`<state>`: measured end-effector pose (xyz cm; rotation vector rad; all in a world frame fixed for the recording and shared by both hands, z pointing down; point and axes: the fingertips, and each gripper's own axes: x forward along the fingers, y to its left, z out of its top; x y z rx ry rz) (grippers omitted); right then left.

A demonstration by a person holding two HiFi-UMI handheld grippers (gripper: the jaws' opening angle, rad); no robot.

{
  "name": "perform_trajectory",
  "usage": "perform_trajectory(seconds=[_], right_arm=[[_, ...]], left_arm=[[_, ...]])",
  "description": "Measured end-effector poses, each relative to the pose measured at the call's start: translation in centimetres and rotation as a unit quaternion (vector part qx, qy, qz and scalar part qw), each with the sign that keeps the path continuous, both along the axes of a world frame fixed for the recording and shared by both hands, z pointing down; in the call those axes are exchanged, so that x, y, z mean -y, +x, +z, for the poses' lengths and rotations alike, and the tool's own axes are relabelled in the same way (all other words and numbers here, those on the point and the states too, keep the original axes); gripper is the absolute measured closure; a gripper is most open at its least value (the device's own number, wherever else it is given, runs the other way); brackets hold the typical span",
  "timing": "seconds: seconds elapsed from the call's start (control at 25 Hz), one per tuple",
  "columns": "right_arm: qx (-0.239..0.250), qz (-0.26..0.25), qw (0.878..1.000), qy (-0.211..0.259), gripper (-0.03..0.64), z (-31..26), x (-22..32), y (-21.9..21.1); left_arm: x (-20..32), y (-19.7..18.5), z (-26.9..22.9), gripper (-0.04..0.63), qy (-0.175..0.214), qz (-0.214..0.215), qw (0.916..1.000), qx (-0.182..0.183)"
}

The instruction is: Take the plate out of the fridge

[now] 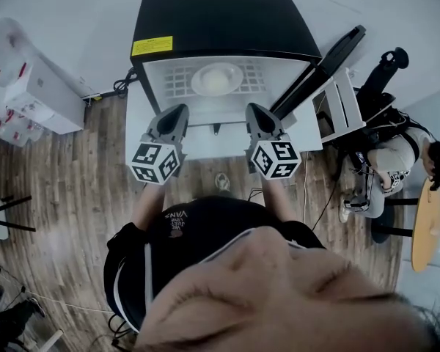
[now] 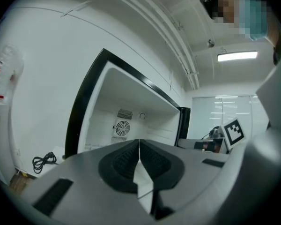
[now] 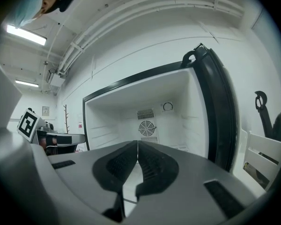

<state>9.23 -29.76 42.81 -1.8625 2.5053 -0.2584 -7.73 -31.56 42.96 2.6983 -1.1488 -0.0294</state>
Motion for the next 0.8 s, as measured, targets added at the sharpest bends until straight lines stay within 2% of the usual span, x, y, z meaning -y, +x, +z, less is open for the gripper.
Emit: perform_trajectory(seconds=[0.56, 0.8], right_arm=[[-0.011, -0.037, 0.999, 0.002, 0.604, -0.2, 5.6, 1.9], [-0.012, -0.051, 0.999, 0.003, 0.604, -0.1, 7.3, 2.3]], left_arm=[[4.5, 2.7, -0.6, 0.578, 0.013, -0.025, 0.9996, 0.001], [6.1, 2.7, 0.3, 0.577, -0.004, -0.05, 0.9987, 0.011]])
